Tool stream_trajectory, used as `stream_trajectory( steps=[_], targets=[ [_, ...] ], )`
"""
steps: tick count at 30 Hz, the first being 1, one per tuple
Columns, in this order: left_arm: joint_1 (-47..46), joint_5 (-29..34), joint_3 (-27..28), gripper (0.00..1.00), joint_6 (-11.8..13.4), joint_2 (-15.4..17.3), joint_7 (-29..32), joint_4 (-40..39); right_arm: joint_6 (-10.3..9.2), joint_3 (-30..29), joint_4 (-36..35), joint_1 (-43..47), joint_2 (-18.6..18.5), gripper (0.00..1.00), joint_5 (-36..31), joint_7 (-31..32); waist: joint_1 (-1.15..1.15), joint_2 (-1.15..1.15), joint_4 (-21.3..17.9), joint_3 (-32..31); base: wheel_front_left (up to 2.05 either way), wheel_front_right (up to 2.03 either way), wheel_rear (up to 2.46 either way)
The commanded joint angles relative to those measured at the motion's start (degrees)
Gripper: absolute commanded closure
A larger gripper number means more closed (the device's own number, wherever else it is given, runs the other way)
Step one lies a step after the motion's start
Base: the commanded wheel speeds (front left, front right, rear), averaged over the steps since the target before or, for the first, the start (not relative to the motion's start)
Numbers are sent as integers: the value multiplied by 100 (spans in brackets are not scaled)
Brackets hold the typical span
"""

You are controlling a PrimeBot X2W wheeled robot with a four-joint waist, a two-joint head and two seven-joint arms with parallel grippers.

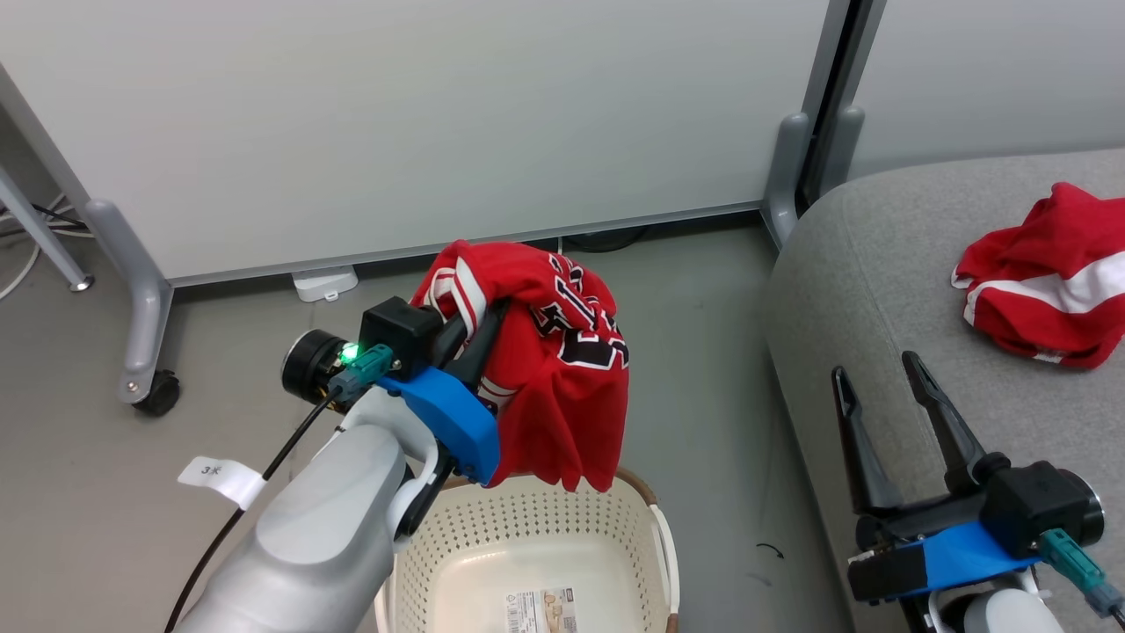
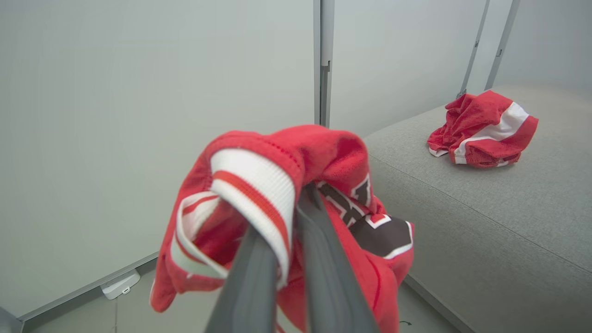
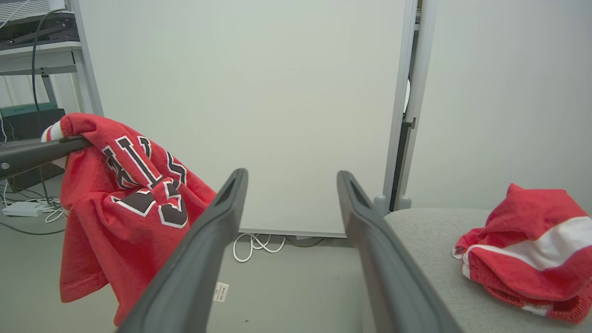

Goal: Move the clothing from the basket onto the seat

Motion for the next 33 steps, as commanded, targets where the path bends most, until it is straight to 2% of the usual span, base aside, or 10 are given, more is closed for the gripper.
stream_trajectory(
  steps=[1,9,23,29,33],
  targets=[
    [-52,1,-32,100,-28,-8,16,-126,3,-5,10,124,38,0,27,-20,1,0,41,-96,0,0,0],
    [-33,-52,-113,100,97,-14,309,-741,3,-21,21,256,88,0,21,-20,1,0,139,-196,0,0,0],
    [294,-146,-151,100,410,282,803,-2001,3,49,31,165,128,0,33,-20,1,0,181,-206,0,0,0],
    [340,-138,-173,100,477,360,869,-2187,3,287,-73,-189,-59,0,10,-20,1,0,187,-160,0,0,0],
    [331,-125,-200,100,506,382,885,-2244,3,658,-92,-567,-222,0,77,-20,1,0,203,-131,0,0,0]
  ],
)
